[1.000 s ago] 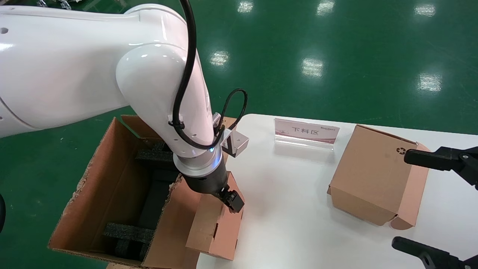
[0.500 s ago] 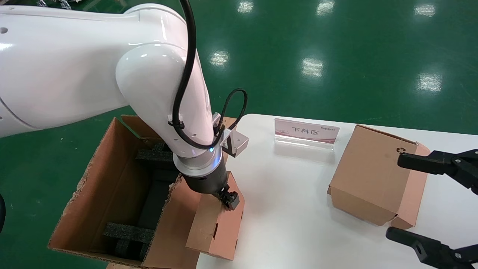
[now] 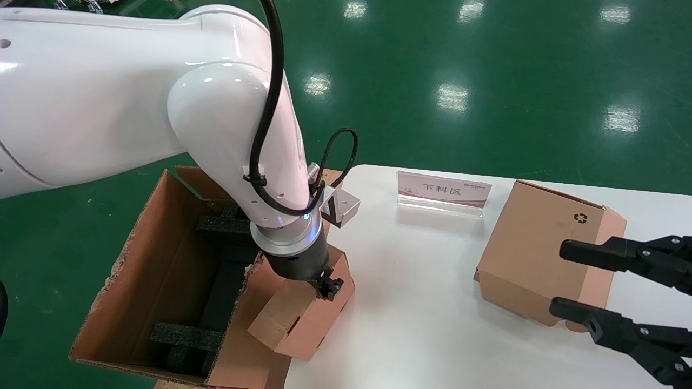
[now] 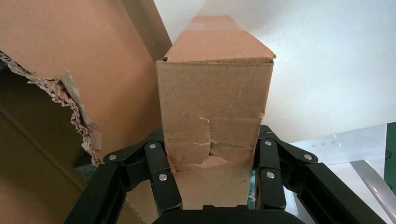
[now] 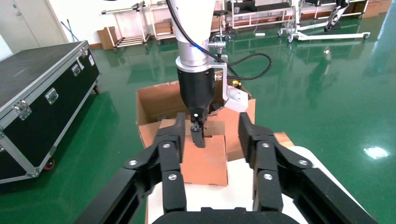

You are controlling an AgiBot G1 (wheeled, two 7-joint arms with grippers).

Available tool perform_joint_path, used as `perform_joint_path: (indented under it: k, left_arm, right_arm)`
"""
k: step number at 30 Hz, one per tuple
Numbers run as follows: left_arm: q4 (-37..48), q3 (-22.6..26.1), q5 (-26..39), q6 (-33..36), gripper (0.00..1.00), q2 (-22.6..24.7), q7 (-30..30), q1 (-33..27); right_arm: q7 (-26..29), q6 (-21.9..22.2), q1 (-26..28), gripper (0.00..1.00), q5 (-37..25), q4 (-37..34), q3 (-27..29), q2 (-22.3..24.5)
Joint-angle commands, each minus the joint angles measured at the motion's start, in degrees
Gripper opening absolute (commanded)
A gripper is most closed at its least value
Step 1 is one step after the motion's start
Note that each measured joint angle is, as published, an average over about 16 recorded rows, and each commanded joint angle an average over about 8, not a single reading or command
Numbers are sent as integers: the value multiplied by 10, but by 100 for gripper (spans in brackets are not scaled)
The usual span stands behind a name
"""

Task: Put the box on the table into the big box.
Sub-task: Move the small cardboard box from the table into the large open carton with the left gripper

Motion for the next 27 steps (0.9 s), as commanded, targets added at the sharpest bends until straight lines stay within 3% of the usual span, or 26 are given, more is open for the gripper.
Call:
perform_joint_path:
  k: [1,10,27]
  left_arm:
    - [0,0,0,0,0,0,0,0]
    - [20,-20,11,-15,0,-16,-6,-7]
    - [108,-126,91,-47,0,-56,12,-71]
  right_arm:
    - [0,0,0,100,0,0,0,0]
    - [0,0,0,100,0,0,0,0]
    - [0,0,0,100,0,0,0,0]
